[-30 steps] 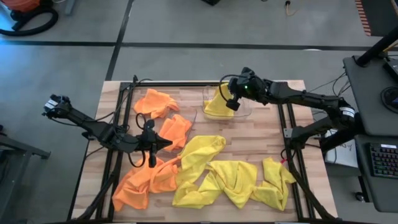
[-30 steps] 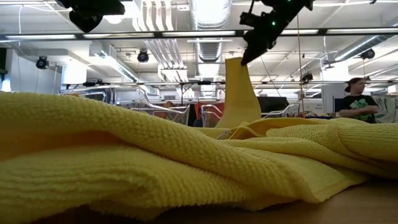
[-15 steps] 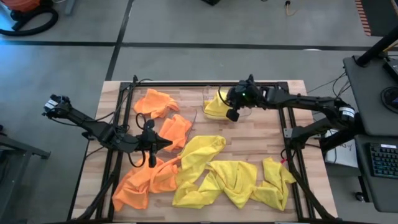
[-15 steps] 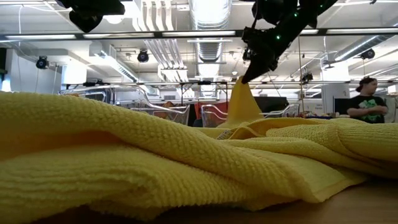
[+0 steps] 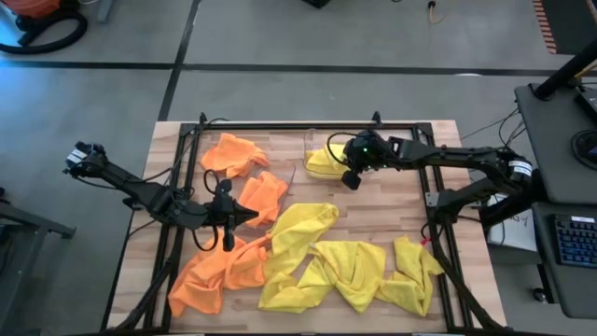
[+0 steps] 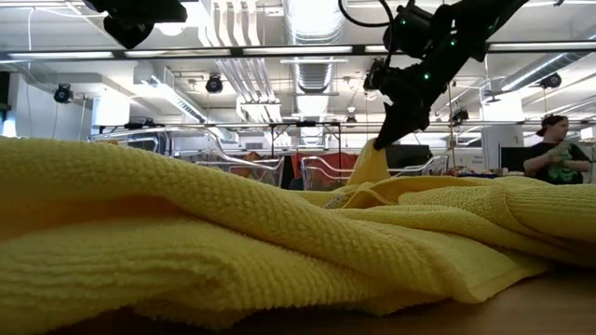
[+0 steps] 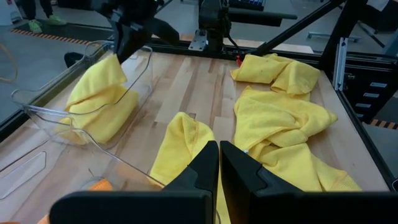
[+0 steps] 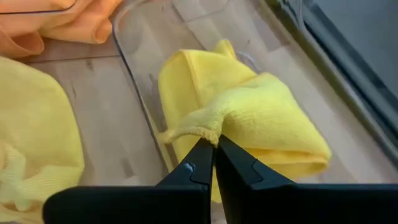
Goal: Sort microfiber towel by color & place in baskets
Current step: Put the yellow microfiber towel into the right transparent bin
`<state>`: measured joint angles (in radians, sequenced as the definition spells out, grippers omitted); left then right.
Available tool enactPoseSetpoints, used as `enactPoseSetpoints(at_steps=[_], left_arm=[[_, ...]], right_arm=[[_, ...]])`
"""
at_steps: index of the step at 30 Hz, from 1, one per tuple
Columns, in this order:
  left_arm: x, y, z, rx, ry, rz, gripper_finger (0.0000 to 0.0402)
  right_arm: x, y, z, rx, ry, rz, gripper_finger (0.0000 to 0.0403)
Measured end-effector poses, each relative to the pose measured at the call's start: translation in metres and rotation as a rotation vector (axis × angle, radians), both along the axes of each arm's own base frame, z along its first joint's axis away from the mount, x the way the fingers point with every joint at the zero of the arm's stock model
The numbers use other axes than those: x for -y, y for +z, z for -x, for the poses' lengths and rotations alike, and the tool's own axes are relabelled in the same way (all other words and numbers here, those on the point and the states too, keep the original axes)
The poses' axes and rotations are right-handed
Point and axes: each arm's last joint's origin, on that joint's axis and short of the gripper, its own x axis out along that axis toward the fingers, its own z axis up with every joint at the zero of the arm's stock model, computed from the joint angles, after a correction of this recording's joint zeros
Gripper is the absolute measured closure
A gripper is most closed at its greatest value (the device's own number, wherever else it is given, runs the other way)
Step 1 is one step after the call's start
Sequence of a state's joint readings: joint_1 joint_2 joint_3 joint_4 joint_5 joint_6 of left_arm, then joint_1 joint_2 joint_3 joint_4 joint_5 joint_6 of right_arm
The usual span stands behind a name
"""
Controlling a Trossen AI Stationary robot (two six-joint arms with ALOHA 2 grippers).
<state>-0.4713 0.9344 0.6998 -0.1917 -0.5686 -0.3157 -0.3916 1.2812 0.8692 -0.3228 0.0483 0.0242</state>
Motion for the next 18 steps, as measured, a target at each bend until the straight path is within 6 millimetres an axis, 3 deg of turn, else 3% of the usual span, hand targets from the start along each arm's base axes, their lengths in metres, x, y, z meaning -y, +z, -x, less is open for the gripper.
enactPoseSetpoints(at_steps=[18], left_arm=[[0.0000, 0.0000, 0.0000, 0.000, 0.000, 0.000, 0.0402]], right_arm=[[0.0052, -0.0089, 0.0078, 0.044, -0.156, -0.220, 0.0394]])
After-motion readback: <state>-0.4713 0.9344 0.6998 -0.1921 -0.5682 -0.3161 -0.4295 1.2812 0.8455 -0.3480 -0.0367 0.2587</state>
